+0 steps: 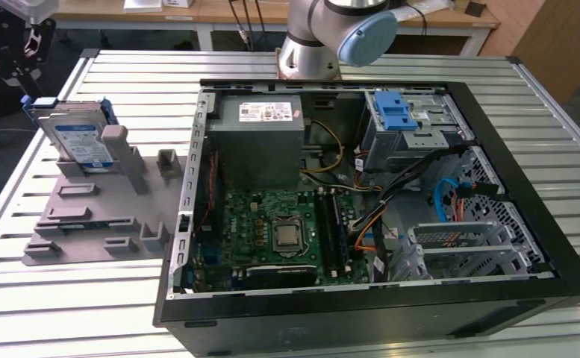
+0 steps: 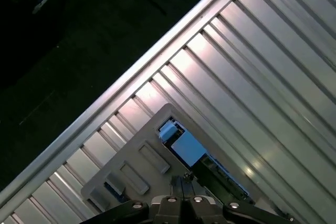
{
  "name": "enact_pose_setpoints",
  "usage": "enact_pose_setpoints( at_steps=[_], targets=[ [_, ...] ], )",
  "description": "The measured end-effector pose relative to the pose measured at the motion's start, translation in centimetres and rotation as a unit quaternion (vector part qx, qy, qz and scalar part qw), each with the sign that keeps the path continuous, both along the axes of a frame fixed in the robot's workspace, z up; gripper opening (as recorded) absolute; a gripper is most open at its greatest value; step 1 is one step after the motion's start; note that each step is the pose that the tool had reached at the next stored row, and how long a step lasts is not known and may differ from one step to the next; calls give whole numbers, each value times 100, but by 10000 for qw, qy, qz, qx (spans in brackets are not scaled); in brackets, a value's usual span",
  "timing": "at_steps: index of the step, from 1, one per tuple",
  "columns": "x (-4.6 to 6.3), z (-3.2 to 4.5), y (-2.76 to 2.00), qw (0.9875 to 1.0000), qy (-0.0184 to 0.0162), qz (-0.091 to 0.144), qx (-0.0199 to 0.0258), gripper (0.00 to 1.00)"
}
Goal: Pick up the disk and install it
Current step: 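Pick up the disk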
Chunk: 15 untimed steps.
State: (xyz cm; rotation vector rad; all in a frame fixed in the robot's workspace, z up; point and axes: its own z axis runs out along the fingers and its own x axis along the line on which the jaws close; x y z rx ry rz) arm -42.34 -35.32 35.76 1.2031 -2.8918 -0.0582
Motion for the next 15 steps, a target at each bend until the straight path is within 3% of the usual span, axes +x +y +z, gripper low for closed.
enact_pose_setpoints(
  at_steps=[3,7,11,15],
  targets=[
    [0,-4,0,9998,-24,214,2,11],
    [0,-9,0,9983,-30,578,3,11],
    [0,-16,0,9956,-33,941,4,11],
    [0,-22,0,9918,-39,1278,5,11]
  ],
)
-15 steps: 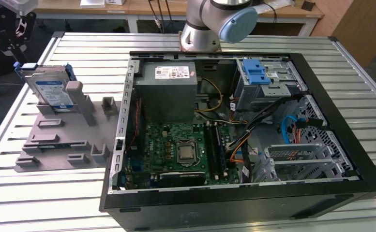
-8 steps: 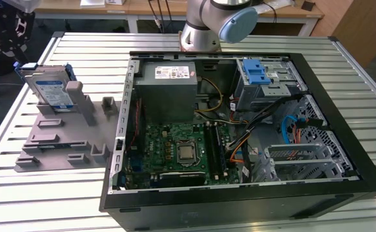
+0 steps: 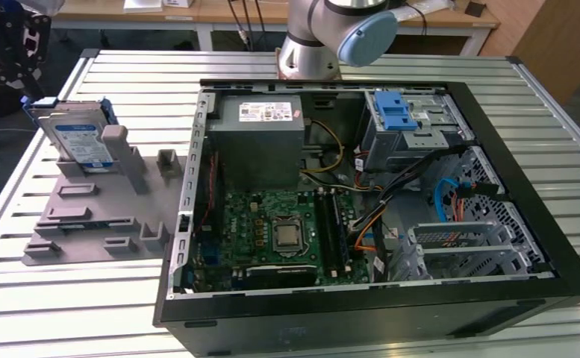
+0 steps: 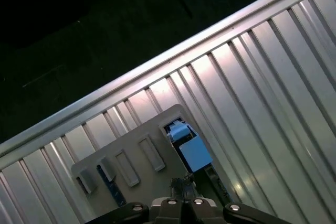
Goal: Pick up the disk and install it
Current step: 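Pick up the disk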
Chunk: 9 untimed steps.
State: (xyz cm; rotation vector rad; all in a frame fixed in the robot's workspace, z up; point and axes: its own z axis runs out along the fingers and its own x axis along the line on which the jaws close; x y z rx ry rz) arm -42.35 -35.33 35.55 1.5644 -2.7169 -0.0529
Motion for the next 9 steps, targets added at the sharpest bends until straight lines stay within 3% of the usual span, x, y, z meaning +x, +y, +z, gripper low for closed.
enact_pose_setpoints(
  at_steps=[5,9],
  targets=[
    [0,-10,1,9991,-1,419,3,11],
    [-1,-26,32,9984,-15,567,3,11]
  ],
)
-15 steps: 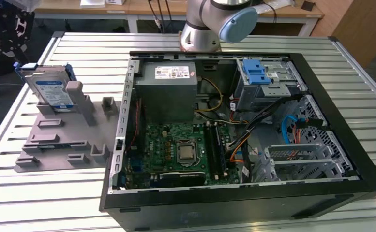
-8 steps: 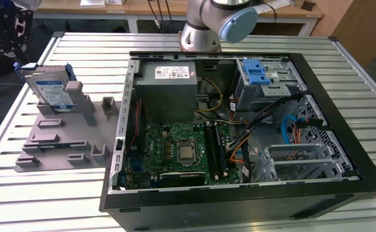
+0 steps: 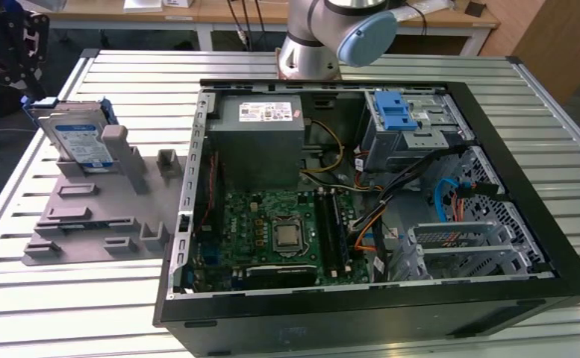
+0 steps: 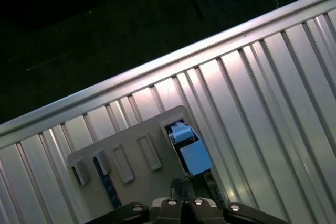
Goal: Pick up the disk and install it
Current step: 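Pick up the disk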
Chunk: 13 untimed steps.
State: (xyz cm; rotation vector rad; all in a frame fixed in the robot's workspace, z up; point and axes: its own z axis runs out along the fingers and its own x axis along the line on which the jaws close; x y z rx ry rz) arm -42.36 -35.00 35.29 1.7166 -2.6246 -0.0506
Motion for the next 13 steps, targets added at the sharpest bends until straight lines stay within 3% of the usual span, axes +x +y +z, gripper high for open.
enact_pose_setpoints(
  at_steps=[1,2,5,7,8,10,13],
  targets=[
    [-2,-3,14,10000,-5,14,0,11],
    [-4,-12,32,10000,-11,72,0,23],
    [-3,-22,34,9995,-11,320,0,29],
    [-4,-31,34,9988,-11,499,0,41],
    [-4,-36,34,9983,-11,589,0,41],
    [-4,-48,34,9970,-11,774,1,53],
    [-4,-69,34,9945,-11,1045,1,58]
  ],
)
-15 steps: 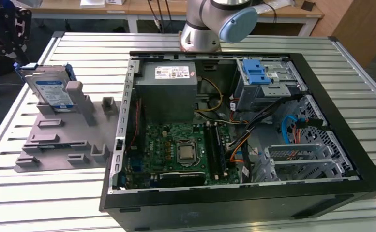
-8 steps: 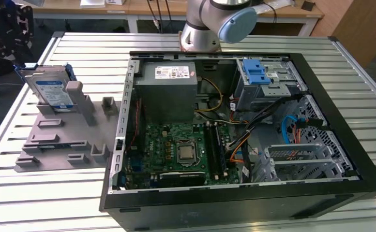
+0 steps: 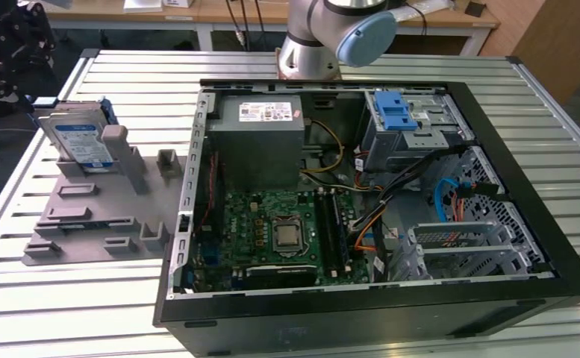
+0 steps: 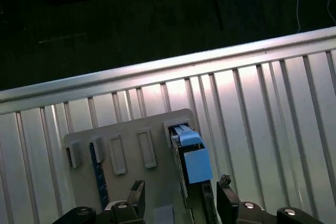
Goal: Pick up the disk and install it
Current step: 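Pick up the disk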
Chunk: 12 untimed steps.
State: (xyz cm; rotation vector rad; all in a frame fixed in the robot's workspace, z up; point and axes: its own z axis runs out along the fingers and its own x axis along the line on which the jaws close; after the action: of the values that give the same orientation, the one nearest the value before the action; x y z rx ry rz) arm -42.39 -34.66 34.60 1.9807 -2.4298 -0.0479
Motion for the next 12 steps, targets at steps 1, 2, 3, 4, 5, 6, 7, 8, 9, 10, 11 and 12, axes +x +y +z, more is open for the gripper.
enact_pose_setpoints(
  at_steps=[1,2,3,4,5,6,7,8,9,10,11,12],
  targets=[
    [0,-7,0,10000,0,90,0,65],
    [0,-15,0,9998,0,180,0,65],
    [0,-23,0,9996,0,276,0,65],
    [0,-30,0,9993,1,365,0,65],
    [0,-38,0,9990,0,455,0,65],
    [0,-46,0,9985,0,545,0,65],
    [0,-50,0,9981,1,615,-1,65],
    [-2,-55,3,9979,0,651,-1,65],
    [-7,-57,9,9978,-3,667,-1,65],
    [-19,-60,16,9977,-11,673,-2,65],
    [-32,-64,26,9977,-20,676,-2,65],
    [-46,-68,40,9977,-27,679,-3,65]
  ],
)
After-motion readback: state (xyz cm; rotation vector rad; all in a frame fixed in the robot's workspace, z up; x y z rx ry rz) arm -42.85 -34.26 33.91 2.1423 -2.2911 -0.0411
